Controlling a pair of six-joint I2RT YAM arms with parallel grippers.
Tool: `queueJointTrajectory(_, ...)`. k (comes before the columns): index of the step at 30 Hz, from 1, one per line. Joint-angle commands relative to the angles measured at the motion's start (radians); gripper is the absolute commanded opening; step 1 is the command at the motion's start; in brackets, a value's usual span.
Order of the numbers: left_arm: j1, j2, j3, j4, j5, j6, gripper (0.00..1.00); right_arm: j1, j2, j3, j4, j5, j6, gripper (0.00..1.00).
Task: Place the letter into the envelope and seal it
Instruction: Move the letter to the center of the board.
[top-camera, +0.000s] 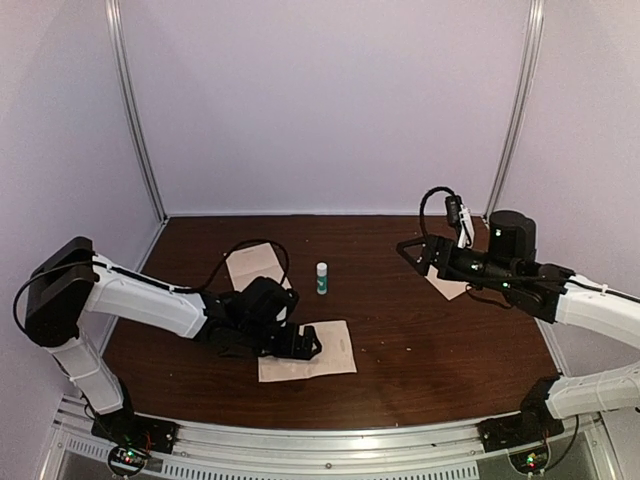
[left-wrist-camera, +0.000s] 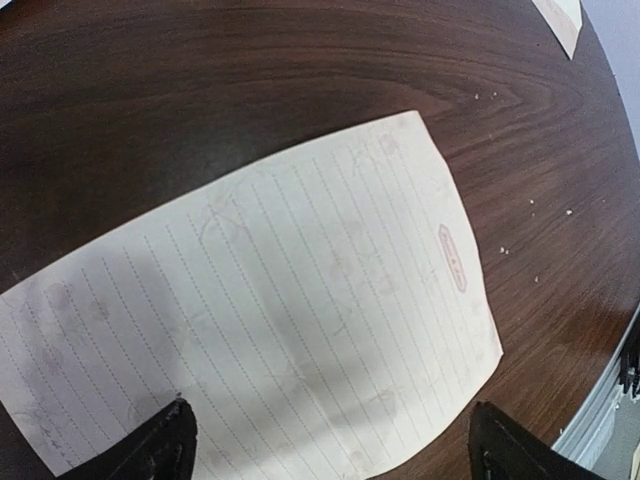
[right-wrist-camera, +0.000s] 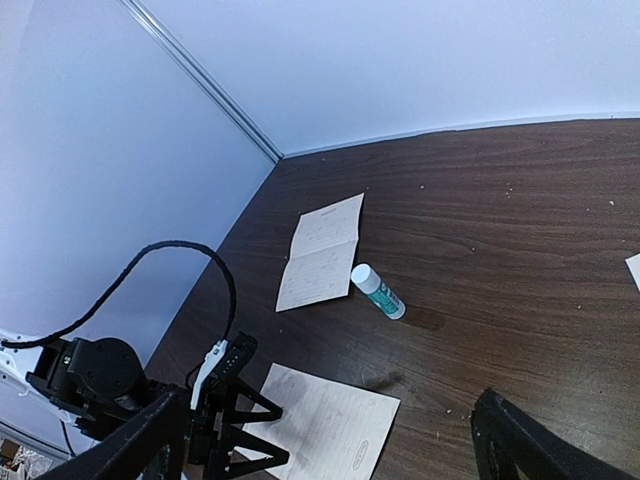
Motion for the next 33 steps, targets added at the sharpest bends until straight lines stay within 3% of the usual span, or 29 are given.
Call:
queueJointTrajectory(1,-0.002,-0.038,0.047,-0.043,0.012,0.030,0.96,0.003,-0.024,-0.017,-0.031,0.014,-0.009,1.00)
queueJointTrajectory(14,-0.059,-0.134,-0.061,-0.120,0.164,-0.105,0.96,0.004,0.029,-0.010,-0.003,-0.034,-0.013,1.00)
queueJointTrajectory(33,-0.057,-0.131,-0.152,-0.159,0.063,-0.149,0.98,0.004,0.037,-0.037,0.025,-0.042,-0.008,1.00)
